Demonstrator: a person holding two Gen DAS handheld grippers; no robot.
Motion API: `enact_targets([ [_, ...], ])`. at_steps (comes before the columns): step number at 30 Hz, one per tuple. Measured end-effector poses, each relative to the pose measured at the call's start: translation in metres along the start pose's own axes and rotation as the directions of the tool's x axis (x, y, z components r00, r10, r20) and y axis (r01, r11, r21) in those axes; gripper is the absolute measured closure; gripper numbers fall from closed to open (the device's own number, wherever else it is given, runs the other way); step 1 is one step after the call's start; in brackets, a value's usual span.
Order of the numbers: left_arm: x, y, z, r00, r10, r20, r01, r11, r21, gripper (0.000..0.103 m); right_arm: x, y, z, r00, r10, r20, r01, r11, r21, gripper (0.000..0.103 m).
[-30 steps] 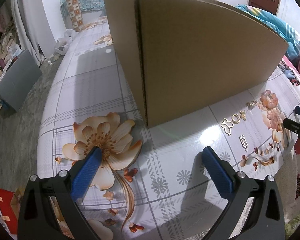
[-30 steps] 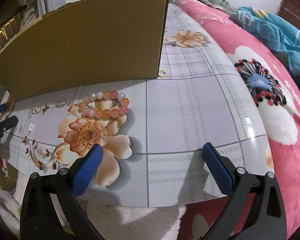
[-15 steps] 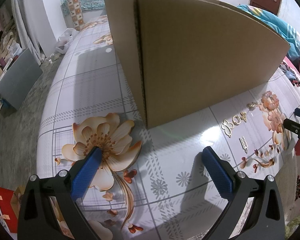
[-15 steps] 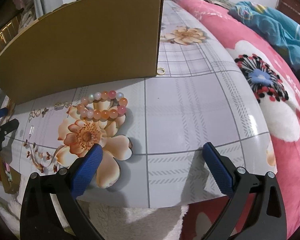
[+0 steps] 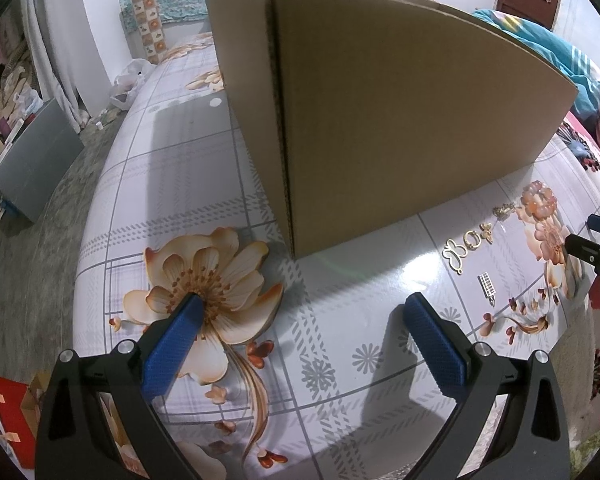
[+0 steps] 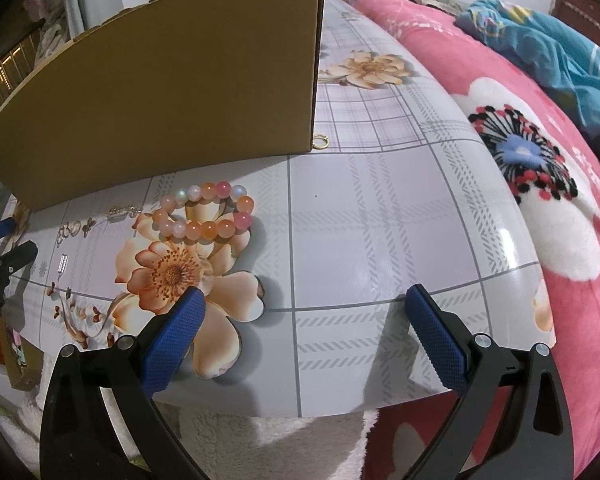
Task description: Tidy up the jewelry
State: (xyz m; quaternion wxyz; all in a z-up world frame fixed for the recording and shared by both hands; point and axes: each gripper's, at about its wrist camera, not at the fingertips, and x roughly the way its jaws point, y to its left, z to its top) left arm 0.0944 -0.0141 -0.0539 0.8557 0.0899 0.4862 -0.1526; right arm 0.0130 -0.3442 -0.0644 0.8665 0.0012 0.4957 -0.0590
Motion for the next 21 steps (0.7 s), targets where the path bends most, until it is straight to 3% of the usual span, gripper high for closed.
enact_targets([
  [21, -0.0005, 0.0002, -0.0005, 1.0, -0.002, 0.005, 0.002, 1.0, 0.003, 0.004, 0.0003, 0.0004, -0.0023, 1.0, 0.002, 0.008, -0.002, 1.0, 0.001, 0.008],
])
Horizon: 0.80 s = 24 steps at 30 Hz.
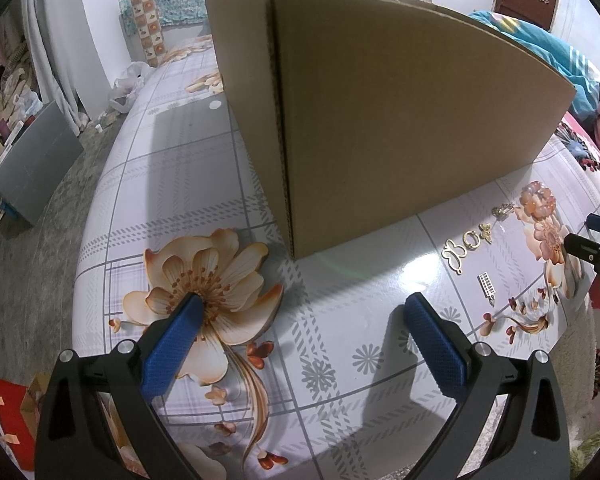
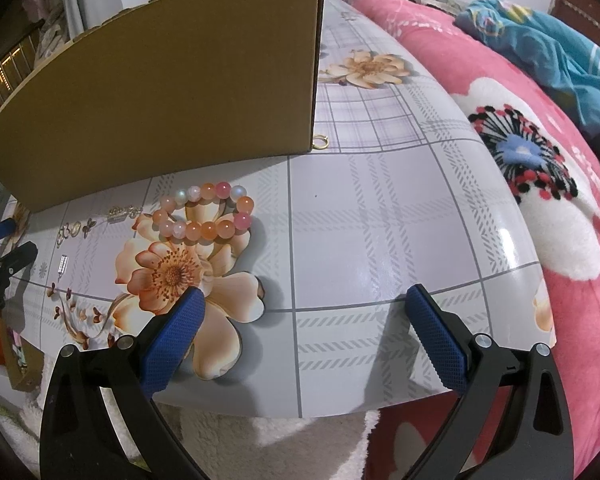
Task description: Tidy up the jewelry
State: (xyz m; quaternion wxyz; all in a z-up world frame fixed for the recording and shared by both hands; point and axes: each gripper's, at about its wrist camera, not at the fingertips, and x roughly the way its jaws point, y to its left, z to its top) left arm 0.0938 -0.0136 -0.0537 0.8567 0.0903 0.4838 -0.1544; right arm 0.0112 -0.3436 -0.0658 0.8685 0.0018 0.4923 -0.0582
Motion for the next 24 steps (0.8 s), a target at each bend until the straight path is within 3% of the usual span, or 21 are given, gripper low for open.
enact_targets([
  [11, 0.001, 0.001, 0.001, 0.999, -0.029, 0.032, 0.028, 0.999, 0.037, 0.004, -0.004, 0.006, 0.01, 1.0, -0.031, -0.002, 0.031, 1.0, -0.007, 0.008],
  [18, -0.003, 0.004, -0.005, 0.994, -0.07, 0.087, 0.064, 0.995, 0.07, 0.006, -0.045, 0.039, 0.005, 0.982, 0.138, 0.129, -0.135, 0.99, -0.035, 0.023],
  [20, -0.005, 0.006, -0.007, 0.989, -0.095, 0.112, 0.088, 0.994, 0.066, 0.012, -0.051, 0.056, 0.003, 0.971, 0.197, 0.137, -0.189, 0.98, -0.068, 0.033],
  [24, -0.01, 0.006, -0.01, 0.979, -0.144, 0.141, 0.133, 0.987, 0.085, 0.031, -0.048, 0.087, -0.001, 0.95, 0.289, 0.12, -0.274, 0.953, -0.125, 0.041],
])
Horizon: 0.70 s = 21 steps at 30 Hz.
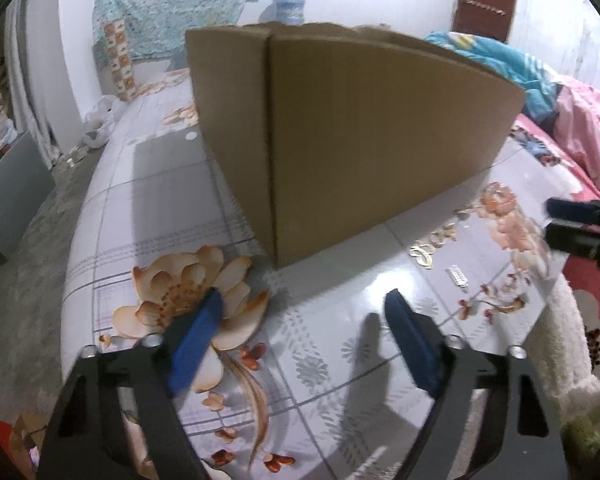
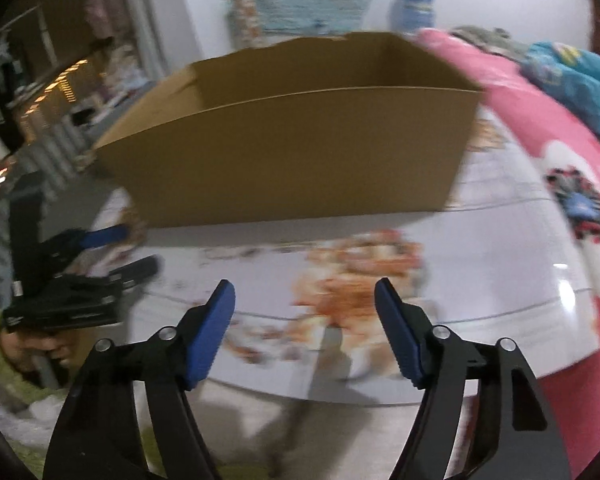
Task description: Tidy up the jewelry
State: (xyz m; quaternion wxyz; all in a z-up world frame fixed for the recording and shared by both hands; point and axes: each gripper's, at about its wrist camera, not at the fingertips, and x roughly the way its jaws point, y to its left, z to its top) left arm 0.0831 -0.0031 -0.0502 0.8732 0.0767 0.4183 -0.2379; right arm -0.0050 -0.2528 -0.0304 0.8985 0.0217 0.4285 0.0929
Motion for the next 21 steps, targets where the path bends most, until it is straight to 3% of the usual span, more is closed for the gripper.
enact_targets([
  [3, -0.006, -0.011, 0.002, 0.997, -0.078, 0.026, 0.077, 0.997, 0.029, 0.043, 0.011, 0.007, 0.001, 0.999, 0.033, -0.014, -0.033, 0.999, -0.012, 0.047],
  [5, -0.007, -0.024, 0.003, 0.993, -0.108, 0.035, 0.105, 0.991, 0.08, 0.045, 0.017, 0.006, 0.001, 0.998, 0.057, -0.032, -0.057, 0.998, 0.002, 0.055],
  [8, -0.003, -0.047, 0.004, 0.995, -0.099, 0.028, 0.092, 0.977, 0.191, 0.052, 0.021, 0.008, 0.0, 0.996, 0.079, -0.05, -0.078, 0.997, 0.021, 0.064],
  [12, 0.011, -0.068, 0.009, 0.998, -0.068, -0.001, 0.065, 0.957, 0.284, 0.069, 0.023, 0.01, -0.002, 0.994, 0.09, -0.057, -0.088, 0.996, 0.033, 0.067],
  [21, 0.028, -0.078, 0.024, 0.995, -0.093, -0.031, 0.098, 0.947, 0.307, 0.073, 0.017, 0.004, -0.005, 0.993, 0.107, -0.044, -0.105, 0.994, 0.045, 0.067],
])
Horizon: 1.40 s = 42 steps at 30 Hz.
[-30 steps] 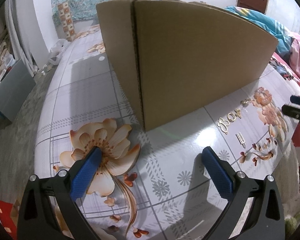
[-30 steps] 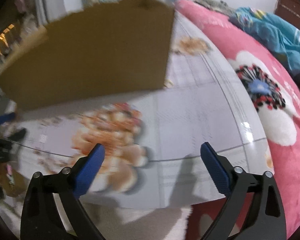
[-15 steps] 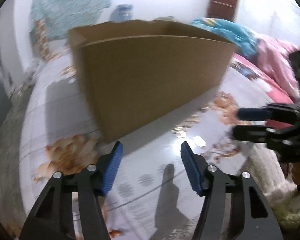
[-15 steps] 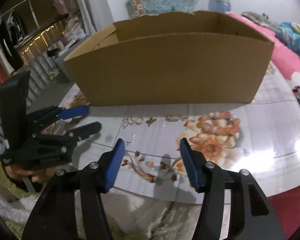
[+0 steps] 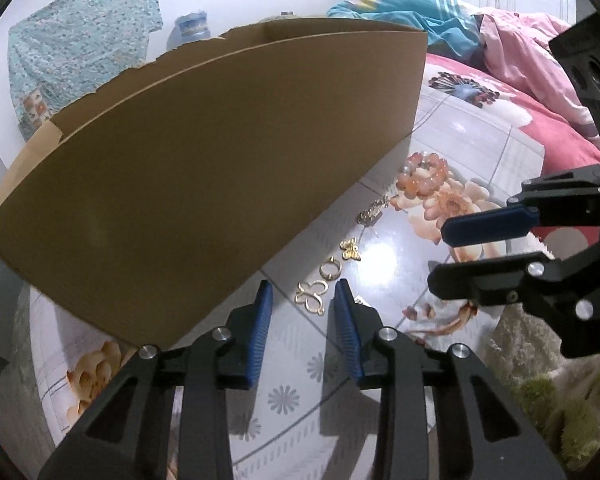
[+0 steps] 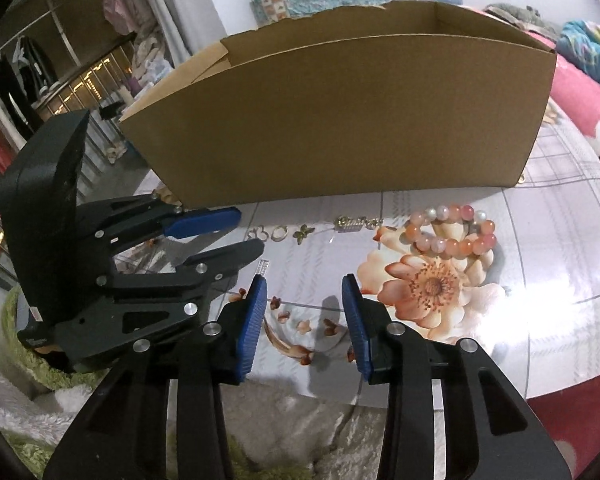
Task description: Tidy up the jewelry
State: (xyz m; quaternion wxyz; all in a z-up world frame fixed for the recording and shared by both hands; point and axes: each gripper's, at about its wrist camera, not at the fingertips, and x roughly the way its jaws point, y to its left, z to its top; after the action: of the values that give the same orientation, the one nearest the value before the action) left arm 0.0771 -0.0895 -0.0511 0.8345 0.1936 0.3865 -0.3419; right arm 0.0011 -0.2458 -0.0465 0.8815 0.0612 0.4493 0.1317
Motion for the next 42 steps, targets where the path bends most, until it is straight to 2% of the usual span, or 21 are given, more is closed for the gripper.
enact_targets([
  [5, 0.005, -0.003, 0.006, 0.999, -0.026, -0.019, 0.026, 1.0, 0.006, 0.089, -0.003, -0.003, 0.0, 1.0, 0.006, 0.013, -0.006, 1.0, 0.002, 0.067],
  [8, 0.004, -0.002, 0.007, 0.999, -0.024, -0.024, 0.024, 1.0, -0.001, 0.091, -0.007, -0.004, -0.001, 1.0, 0.01, 0.021, -0.01, 1.0, 0.008, 0.067],
  [12, 0.003, 0.001, 0.006, 0.999, -0.021, -0.027, 0.02, 0.999, -0.031, 0.102, -0.013, -0.006, -0.003, 1.0, 0.009, 0.03, -0.009, 1.0, 0.009, 0.067],
  [18, -0.003, 0.009, -0.001, 0.999, -0.029, -0.033, 0.026, 0.995, -0.099, 0.102, -0.019, -0.004, -0.005, 0.999, 0.011, 0.036, -0.011, 1.0, -0.006, 0.067],
  [28, -0.018, 0.037, -0.02, 0.999, -0.037, -0.016, 0.032, 0.965, -0.259, 0.102, -0.021, 0.008, -0.006, 0.999, 0.019, 0.041, -0.018, 0.999, -0.026, 0.067],
  [32, -0.017, 0.036, -0.022, 1.0, -0.02, -0.022, 0.014, 0.973, -0.23, 0.102, -0.022, 0.011, -0.007, 0.999, 0.02, 0.041, -0.019, 1.0, -0.022, 0.067],
  [37, -0.015, 0.015, -0.02, 0.999, 0.022, -0.024, -0.025, 0.991, -0.132, 0.102, -0.023, 0.014, -0.008, 0.999, 0.014, 0.047, -0.013, 1.0, -0.013, 0.067],
  [42, -0.017, 0.003, -0.021, 1.0, 0.018, -0.019, -0.02, 0.995, -0.096, 0.102, -0.022, 0.014, -0.009, 0.999, 0.011, 0.048, -0.011, 1.0, -0.007, 0.067],
])
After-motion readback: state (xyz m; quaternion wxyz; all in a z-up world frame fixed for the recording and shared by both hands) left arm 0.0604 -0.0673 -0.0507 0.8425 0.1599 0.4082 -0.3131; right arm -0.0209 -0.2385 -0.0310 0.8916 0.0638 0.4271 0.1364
